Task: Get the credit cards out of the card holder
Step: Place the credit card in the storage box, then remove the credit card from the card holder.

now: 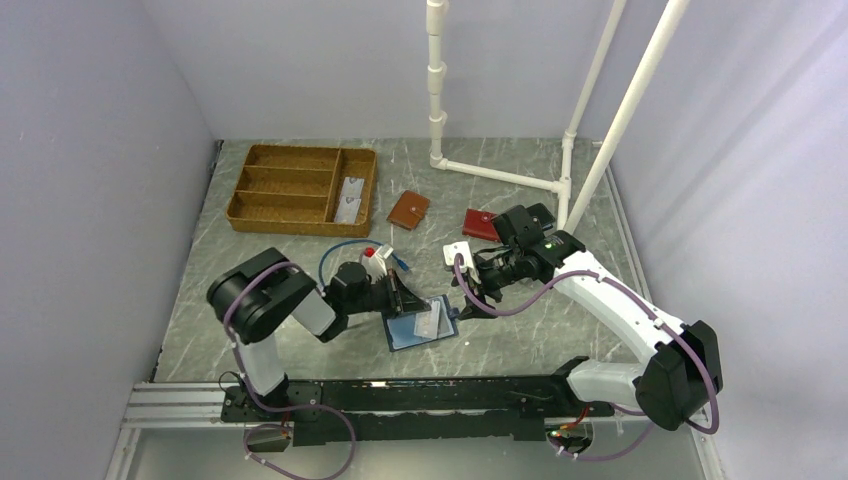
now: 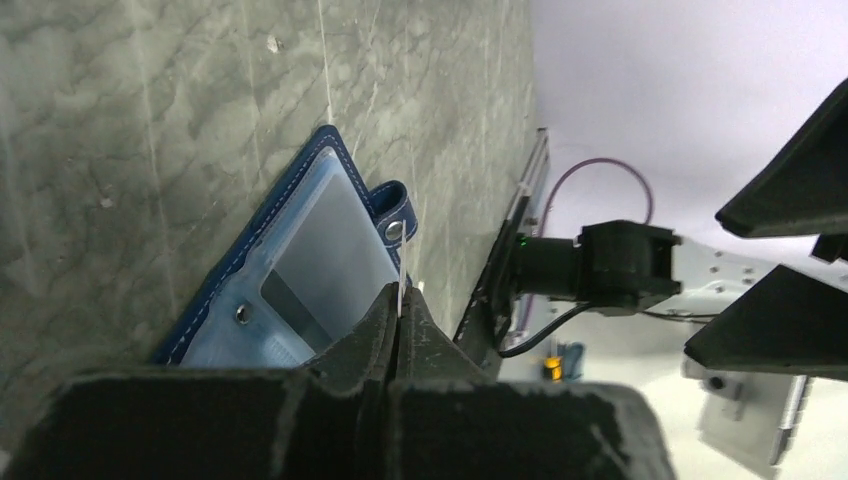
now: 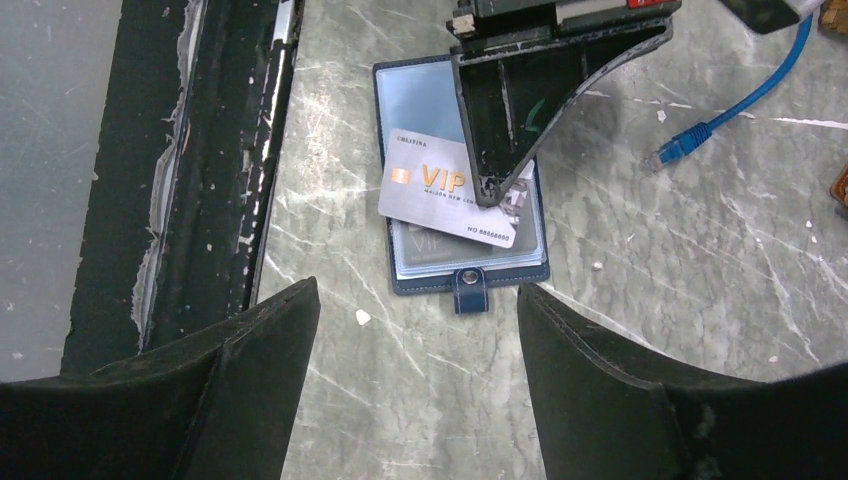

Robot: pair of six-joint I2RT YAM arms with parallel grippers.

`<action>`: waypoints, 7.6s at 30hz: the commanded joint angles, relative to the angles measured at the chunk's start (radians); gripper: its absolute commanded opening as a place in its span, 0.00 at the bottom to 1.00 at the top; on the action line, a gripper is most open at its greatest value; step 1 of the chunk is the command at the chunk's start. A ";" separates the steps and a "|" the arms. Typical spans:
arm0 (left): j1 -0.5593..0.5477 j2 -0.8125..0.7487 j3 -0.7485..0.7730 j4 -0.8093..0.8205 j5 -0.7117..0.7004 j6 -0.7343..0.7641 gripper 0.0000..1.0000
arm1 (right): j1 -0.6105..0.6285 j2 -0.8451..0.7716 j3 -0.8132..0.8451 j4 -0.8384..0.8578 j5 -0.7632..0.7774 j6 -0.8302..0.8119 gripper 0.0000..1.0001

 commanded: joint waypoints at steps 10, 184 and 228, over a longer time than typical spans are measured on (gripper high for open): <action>0.177 -0.323 0.173 -0.682 0.095 0.455 0.00 | -0.006 -0.007 0.028 0.030 -0.021 0.011 0.75; -0.035 -0.659 -0.053 -0.570 -0.171 0.171 0.96 | -0.169 0.082 -0.157 0.232 -0.003 0.137 1.00; -0.102 -0.296 0.071 -0.637 -0.261 0.121 0.40 | -0.049 0.503 0.039 0.361 0.027 0.621 0.17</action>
